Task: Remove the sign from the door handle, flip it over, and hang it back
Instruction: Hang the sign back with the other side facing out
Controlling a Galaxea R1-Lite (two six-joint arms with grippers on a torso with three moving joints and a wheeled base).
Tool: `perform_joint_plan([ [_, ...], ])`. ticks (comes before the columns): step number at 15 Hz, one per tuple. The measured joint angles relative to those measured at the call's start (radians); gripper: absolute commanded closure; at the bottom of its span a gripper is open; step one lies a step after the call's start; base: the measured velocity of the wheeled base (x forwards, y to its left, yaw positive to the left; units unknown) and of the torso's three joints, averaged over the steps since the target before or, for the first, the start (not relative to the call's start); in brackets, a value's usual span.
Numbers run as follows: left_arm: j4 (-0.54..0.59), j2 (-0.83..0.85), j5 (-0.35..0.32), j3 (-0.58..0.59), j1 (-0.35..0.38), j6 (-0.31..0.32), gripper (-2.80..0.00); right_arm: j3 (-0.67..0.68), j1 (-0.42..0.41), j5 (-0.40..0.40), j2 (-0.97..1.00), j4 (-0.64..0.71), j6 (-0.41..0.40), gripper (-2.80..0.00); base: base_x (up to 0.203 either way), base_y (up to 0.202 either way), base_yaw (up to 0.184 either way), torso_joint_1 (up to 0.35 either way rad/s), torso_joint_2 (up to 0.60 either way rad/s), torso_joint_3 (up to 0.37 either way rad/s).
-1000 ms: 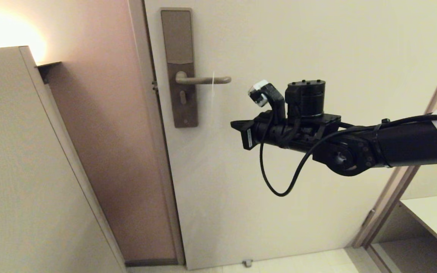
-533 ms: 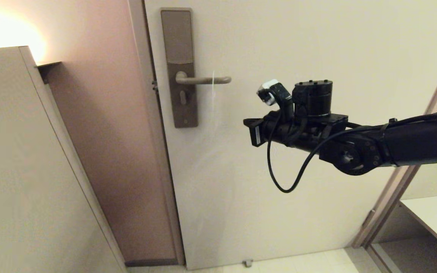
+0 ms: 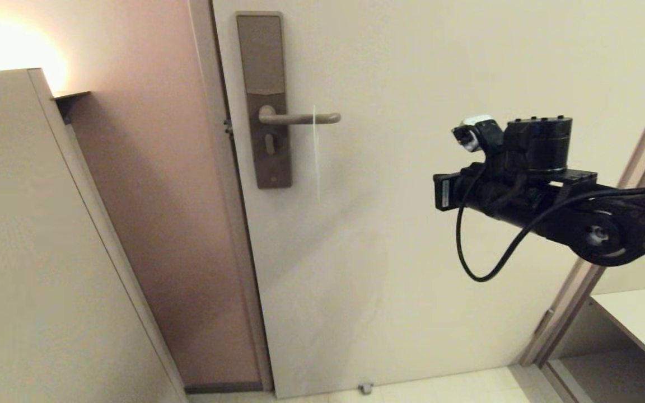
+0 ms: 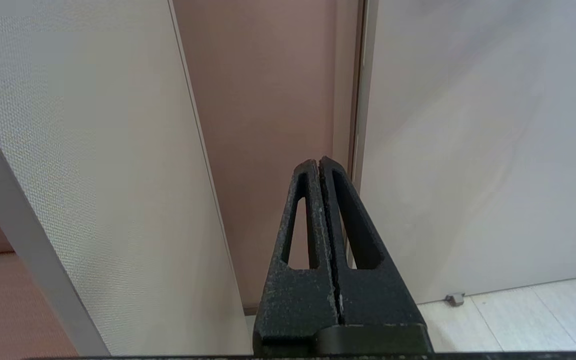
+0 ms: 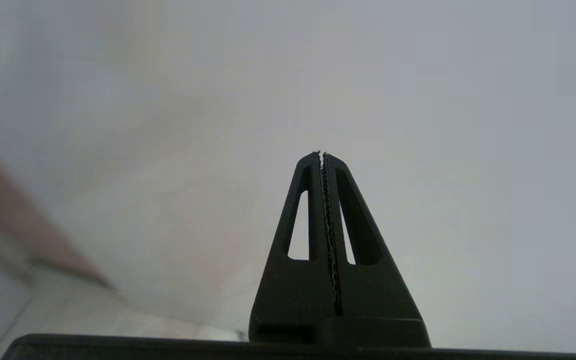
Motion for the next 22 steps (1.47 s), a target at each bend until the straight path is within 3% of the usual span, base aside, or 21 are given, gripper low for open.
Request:
perform_joint_plan([
  [5, 0.000, 0.000, 0.000, 0.000, 0.000, 0.000, 0.00, 0.170, -0.107, -0.035, -0.172, 0.006, 0.016, 0.00, 0.000, 0.000, 0.000, 0.000, 0.00, 0.000],
  [15, 0.000, 0.000, 0.000, 0.000, 0.000, 0.000, 0.00, 0.738, -0.351, -0.031, -0.648, 0.000, 0.007, 0.00, 0.000, 0.000, 0.000, 0.000, 0.00, 0.000],
  [18, 0.000, 0.000, 0.000, 0.000, 0.000, 0.000, 0.00, 0.885, -0.371, 0.001, -0.833, 0.006, -0.007, 0.00, 0.000, 0.000, 0.000, 0.000, 0.00, 0.000],
  [22, 0.000, 0.000, 0.000, 0.000, 0.000, 0.000, 0.00, 1.050, -0.409, 0.100, -1.097, 0.041, -0.028, 0.00, 0.000, 0.000, 0.000, 0.000, 0.00, 0.000],
])
